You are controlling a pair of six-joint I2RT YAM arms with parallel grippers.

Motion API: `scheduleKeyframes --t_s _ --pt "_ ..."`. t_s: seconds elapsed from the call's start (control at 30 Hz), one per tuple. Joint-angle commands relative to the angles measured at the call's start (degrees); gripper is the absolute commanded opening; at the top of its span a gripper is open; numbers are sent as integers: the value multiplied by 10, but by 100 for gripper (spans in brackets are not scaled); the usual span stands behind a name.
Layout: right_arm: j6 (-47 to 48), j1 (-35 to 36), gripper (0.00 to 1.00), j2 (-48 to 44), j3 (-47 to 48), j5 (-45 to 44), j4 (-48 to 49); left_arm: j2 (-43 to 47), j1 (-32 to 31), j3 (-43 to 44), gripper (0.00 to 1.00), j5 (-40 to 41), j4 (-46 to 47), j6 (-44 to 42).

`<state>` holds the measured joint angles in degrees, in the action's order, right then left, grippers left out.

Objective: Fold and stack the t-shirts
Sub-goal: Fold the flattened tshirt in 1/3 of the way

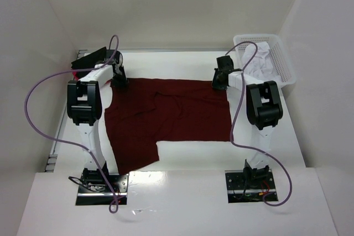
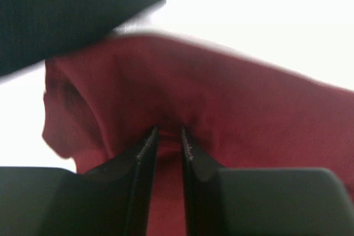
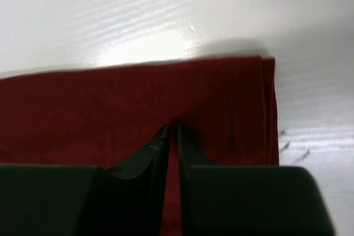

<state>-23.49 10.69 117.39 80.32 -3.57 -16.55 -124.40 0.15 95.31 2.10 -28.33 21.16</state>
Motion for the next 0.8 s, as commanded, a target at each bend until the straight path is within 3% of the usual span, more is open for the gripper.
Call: scheduleKeyframes --t_s 0.0,0.1,0.13,0.17,0.33,0.5,0.63,0.77 --pt "15 -6 31 -96 -7 27 -8 102 4 -46 42 23 -11 -3" --pt "15 -6 55 -154 -7 47 -8 165 15 -68 56 39 -18 8" --pt "15 -6 59 -171 -7 48 -8 184 15 -83 68 49 -19 14" --pt "11 -6 65 -200 -7 51 -12 215 15 -93 73 57 -23 18" --pt "-12 -6 87 -298 -53 37 -26 343 20 -158 88 42 -37 56" --pt "-62 -6 96 -387 -189 37 -30 462 20 -289 99 -13 -19 140" --pt "-100 -6 100 -432 -269 37 -25 529 20 -384 100 -41 -9 185" --pt "-125 -6 100 -464 -301 37 -30 555 20 -410 100 -28 -68 213"
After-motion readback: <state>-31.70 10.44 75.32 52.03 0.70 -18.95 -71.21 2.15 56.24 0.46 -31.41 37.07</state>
